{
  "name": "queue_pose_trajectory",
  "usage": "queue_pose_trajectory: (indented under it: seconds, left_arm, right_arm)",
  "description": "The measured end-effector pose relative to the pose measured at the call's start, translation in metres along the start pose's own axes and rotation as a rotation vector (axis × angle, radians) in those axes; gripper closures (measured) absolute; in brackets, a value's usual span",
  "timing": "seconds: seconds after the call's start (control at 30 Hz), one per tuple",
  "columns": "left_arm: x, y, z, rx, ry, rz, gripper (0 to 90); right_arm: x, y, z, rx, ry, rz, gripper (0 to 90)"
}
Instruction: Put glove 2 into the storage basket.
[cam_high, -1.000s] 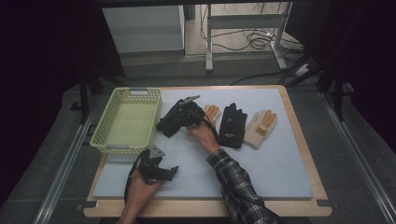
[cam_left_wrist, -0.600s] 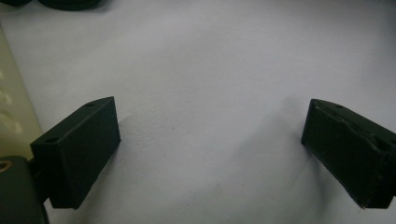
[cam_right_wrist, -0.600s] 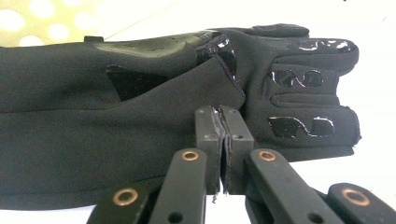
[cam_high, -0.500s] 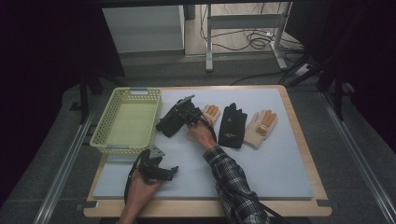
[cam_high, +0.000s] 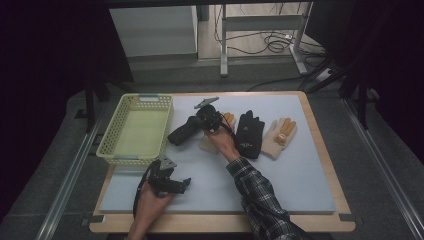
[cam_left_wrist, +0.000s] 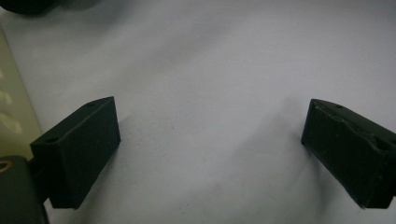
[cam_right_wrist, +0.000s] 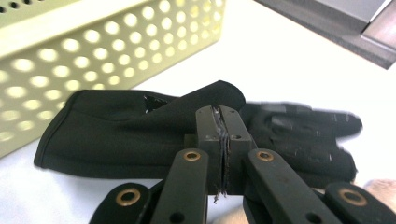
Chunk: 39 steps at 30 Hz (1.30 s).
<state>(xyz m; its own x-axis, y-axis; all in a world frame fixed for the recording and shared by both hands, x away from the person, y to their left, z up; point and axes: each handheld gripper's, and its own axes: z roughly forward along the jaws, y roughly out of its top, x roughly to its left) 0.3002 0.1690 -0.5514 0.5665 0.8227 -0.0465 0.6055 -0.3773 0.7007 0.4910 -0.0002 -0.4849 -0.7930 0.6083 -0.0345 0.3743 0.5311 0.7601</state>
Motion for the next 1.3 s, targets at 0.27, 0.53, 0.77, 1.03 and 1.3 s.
queue_pose_trajectory:
  seconds: [0.27, 0.53, 0.77, 1.03, 1.3]
  left_arm:
    - [0.000, 0.000, 0.000, -0.001, 0.000, 0.000, 4.6]
    - [0.000, 0.000, 0.000, -0.001, 0.000, 0.000, 4.6]
    - [0.000, 0.000, 0.000, -0.001, 0.002, 0.004, 4.6]
    - [0.000, 0.000, 0.000, -0.005, 0.001, -0.001, 4.6]
    - [0.000, 0.000, 0.000, -0.004, 0.002, -0.001, 4.6]
  right_arm:
    - [0.011, 0.005, -0.036, -0.056, 0.029, -0.046, 87.8]
    - [0.021, 0.001, -0.078, -0.098, 0.054, -0.076, 87.8]
    - [0.029, -0.013, -0.117, -0.126, 0.081, -0.093, 87.8]
    - [0.036, -0.061, -0.152, -0.117, 0.130, -0.079, 87.7]
    - [0.032, -0.135, -0.161, -0.045, 0.111, -0.019, 86.0]
